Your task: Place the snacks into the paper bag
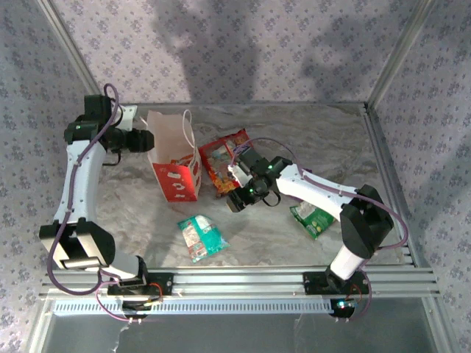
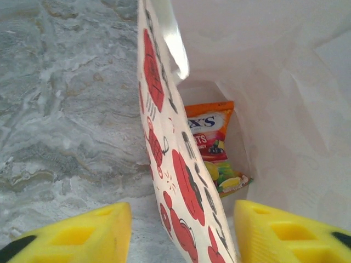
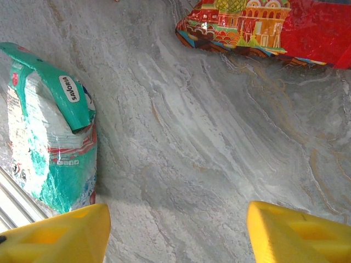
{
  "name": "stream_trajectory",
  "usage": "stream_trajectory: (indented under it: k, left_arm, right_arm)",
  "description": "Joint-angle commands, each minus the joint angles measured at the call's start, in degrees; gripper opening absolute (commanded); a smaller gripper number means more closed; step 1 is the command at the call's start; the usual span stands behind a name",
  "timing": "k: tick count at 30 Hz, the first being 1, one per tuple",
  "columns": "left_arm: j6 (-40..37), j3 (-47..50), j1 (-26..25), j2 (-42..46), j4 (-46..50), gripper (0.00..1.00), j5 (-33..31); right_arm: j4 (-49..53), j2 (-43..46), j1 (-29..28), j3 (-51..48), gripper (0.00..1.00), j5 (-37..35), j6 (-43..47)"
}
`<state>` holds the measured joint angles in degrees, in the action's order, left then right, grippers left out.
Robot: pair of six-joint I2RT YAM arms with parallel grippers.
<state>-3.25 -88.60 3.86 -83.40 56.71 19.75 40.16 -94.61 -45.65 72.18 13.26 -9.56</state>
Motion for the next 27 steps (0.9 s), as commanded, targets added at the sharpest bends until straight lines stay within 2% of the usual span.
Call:
stream_trajectory:
  k: [1,6,9,13,18,21,27]
  left_arm:
    - [-0.1,1.0,0.3,0.2,-1.3,0.47,3.6]
    - [1.0,1.8,0.9,0.4,-2.3,0.27,5.6]
    - [2.1,2.1,2.4,0.8,-3.4,0.20,8.8]
    - [2.7,2.6,3.2,1.2,-4.1,0.18,13.0]
    - [2.8,3.4,3.2,0.6,-3.9,0.08,14.3]
    - [2.8,4.0,3.2,0.6,-3.8,0.07,14.2]
    - [3.5,4.4,3.2,1.3,-4.0,0.08,14.3]
  right_arm:
    - [2.0,-0.5,-0.4,1.9,0.68,-0.5,0.6]
    - [2.6,-0.7,-0.4,2.3,0.68,-0.8,0.5]
    - [2.9,-0.7,-0.4,2.3,0.68,-0.3,0.6]
    - [3.1,-0.8,-0.6,1.9,0.68,0.4,0.7]
    - [3.3,-1.7,-1.4,1.9,0.67,3.8,0.8]
    - [3.8,-2.9,-2.6,2.1,0.68,8.1,2.1]
    - [2.8,-6.1,-6.7,2.6,0.69,12.3,2.7]
